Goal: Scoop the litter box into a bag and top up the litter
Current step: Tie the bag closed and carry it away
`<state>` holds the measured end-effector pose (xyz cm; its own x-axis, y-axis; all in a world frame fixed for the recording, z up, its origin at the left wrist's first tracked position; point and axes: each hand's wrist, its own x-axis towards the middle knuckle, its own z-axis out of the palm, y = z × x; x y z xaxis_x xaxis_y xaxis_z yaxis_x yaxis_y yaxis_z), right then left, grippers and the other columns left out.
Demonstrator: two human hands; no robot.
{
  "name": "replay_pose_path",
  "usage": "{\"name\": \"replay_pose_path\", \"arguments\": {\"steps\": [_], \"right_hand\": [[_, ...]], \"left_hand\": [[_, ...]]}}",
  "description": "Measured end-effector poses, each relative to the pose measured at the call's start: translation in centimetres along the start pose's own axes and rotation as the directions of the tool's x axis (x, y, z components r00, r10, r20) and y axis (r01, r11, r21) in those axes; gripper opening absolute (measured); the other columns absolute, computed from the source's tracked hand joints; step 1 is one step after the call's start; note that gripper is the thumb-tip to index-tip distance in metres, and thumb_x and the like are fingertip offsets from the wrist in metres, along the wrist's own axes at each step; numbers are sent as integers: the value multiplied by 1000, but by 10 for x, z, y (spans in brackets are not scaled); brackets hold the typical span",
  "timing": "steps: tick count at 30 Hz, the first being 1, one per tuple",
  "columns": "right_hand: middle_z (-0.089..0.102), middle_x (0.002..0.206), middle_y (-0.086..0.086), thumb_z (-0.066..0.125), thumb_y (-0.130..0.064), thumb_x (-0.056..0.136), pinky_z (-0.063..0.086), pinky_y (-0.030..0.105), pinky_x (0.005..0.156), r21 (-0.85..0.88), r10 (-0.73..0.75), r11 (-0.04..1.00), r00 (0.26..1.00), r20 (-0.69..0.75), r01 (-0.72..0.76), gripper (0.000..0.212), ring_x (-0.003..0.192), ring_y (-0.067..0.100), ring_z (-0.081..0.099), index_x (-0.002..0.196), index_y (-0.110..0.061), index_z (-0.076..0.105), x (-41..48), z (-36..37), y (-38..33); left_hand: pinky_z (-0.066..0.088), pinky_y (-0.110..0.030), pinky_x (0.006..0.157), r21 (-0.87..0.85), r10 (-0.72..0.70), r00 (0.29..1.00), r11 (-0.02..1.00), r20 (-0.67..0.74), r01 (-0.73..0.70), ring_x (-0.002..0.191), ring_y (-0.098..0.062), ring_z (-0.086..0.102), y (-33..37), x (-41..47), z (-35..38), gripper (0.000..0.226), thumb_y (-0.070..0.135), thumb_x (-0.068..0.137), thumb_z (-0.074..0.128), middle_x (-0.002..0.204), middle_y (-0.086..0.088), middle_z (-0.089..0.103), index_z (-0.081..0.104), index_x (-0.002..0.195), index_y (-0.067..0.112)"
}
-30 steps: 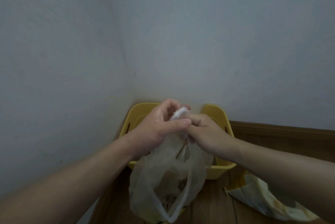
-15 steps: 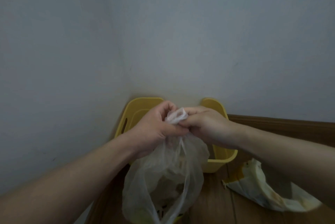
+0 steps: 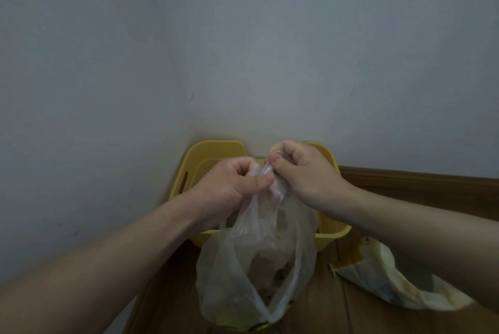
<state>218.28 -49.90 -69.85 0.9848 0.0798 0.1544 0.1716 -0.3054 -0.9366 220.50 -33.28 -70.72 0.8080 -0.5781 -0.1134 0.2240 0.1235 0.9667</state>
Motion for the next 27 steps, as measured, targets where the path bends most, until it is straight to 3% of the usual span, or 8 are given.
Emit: {"name": "replay_pose_path", "arguments": {"steps": [6, 9, 12, 15, 19, 23, 25, 27], "right_hand": [[63, 66, -20, 54, -27, 100, 41, 14, 49, -229, -34, 973, 986, -164, -4, 26, 56, -3, 58, 74, -32, 58, -1, 4, 12], [63, 65, -23, 53, -28, 100, 38, 12, 51, -243, -6, 969, 984, -180, -38, 27, 59, -7, 58, 73, -32, 57, -1, 5, 13], [59, 53, -16, 51, -27, 101, 37, 22, 48, -174, 57, 981, 987, -147, -83, 28, 44, 1, 53, 73, -26, 53, 1, 5, 14], [49, 43, -5, 53, -24, 99, 30, 19, 32, -89, 192, 976, 977, -96, -200, 20, 29, 6, 42, 80, -20, 47, 1, 6, 11], [44, 47, 2, 56, -2, 82, 23, 15, 31, -21, 355, 934, 933, -59, -357, 16, 27, 9, 34, 83, -16, 49, 2, 2, 7], [45, 48, 5, 55, -10, 91, 29, 21, 39, -34, 365, 931, 931, 28, -364, 33, 39, 15, 40, 58, -13, 54, 2, 4, 8], [52, 52, 7, 56, -30, 96, 37, 26, 49, 91, 371, 920, 922, 113, -382, 46, 50, 19, 49, 52, -16, 57, 2, 4, 8], [55, 57, 1, 61, -45, 80, 41, 26, 57, 52, 331, 933, 907, 262, -356, 35, 56, 13, 52, 54, -21, 60, -1, 0, 4]], "left_hand": [[36, -15, 48, 252, 6, 999, 968, 39, -15, 46, -2, 41, -2, 2, 17, 48, -4, 85, 68, 52, 5, 38, 36, 56, 17], [31, -17, 49, 382, -26, 999, 924, 41, 8, 50, -5, 33, -1, 3, 18, 52, 0, 82, 74, 54, 5, 34, 36, 53, 23], [23, -22, 47, 471, 76, 997, 879, 22, -78, 52, -6, 27, -5, 5, 17, 57, -5, 77, 74, 54, 8, 30, 34, 51, 26], [23, -21, 49, 656, 293, 955, 711, 51, -254, 53, -2, 27, -9, 8, 13, 58, -13, 73, 68, 54, 14, 31, 30, 52, 26], [29, -21, 53, 818, 481, 862, 425, 158, -387, 59, -3, 39, -9, 4, 7, 54, -10, 69, 68, 64, 8, 40, 31, 56, 28], [40, -34, 60, 806, 550, 833, 462, 67, -370, 64, -18, 51, -10, 8, 3, 52, 4, 69, 74, 71, -8, 53, 30, 55, 29], [39, -38, 55, 776, 511, 859, 556, -38, -297, 57, -15, 47, -9, 9, 5, 44, 7, 63, 68, 62, -5, 49, 31, 51, 27], [34, -34, 47, 695, 419, 896, 689, -150, -206, 51, -9, 40, -8, 8, 6, 45, 1, 64, 69, 54, 0, 42, 33, 49, 23]]}}
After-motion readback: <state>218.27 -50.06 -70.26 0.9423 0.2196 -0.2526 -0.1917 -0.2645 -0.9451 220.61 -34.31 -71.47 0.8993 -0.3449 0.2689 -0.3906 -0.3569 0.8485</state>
